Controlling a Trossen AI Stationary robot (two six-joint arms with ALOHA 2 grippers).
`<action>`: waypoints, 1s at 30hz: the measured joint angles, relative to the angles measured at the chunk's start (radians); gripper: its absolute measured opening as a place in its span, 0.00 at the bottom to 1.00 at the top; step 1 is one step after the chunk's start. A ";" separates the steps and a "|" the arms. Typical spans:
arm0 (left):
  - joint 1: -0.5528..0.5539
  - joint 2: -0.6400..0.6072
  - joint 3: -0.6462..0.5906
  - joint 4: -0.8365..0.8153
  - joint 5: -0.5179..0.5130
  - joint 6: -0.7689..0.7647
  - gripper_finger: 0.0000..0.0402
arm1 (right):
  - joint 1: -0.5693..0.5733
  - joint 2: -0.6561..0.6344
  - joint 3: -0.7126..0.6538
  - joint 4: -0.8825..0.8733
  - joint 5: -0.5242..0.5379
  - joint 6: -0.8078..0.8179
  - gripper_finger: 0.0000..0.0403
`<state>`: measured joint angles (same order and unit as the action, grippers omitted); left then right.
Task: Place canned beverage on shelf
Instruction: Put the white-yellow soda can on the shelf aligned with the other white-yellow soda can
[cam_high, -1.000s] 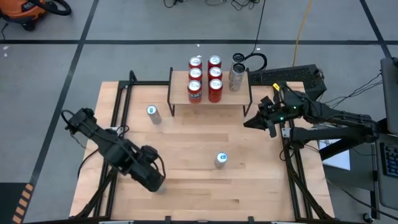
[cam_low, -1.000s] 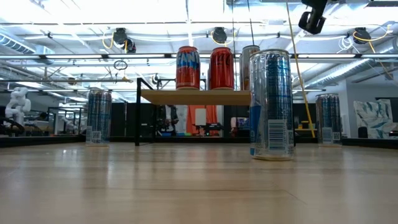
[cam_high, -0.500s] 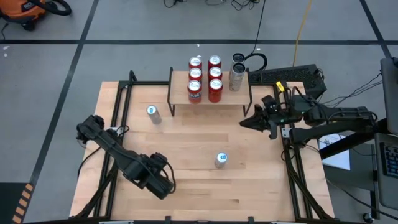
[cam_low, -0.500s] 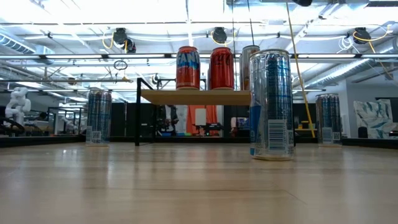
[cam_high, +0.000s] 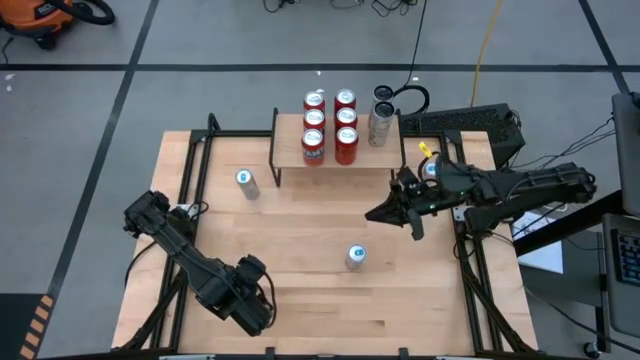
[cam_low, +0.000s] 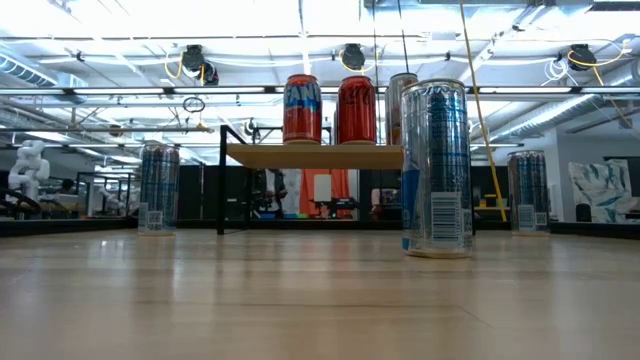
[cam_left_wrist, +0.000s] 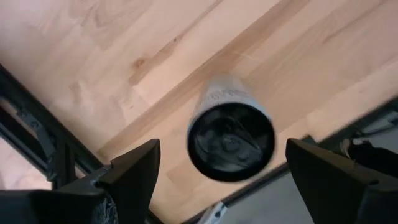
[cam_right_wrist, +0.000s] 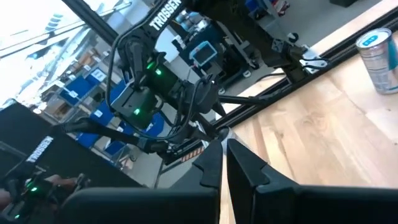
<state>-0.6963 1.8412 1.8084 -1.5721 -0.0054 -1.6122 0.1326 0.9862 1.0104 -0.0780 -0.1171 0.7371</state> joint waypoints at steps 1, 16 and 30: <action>-0.001 0.000 -0.006 -0.001 0.000 0.001 0.83 | 0.010 0.010 0.004 -0.001 0.014 0.001 0.00; -0.006 0.001 -0.134 0.109 0.027 0.082 0.83 | 0.113 0.067 0.062 -0.004 0.115 -0.017 0.00; -0.005 0.001 -0.152 0.150 0.054 0.084 0.78 | 0.119 0.067 0.062 -0.006 0.151 -0.040 0.00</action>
<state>-0.7017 1.8423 1.6566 -1.4226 0.0486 -1.5286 0.2512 1.0534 1.0721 -0.0837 0.0338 0.6969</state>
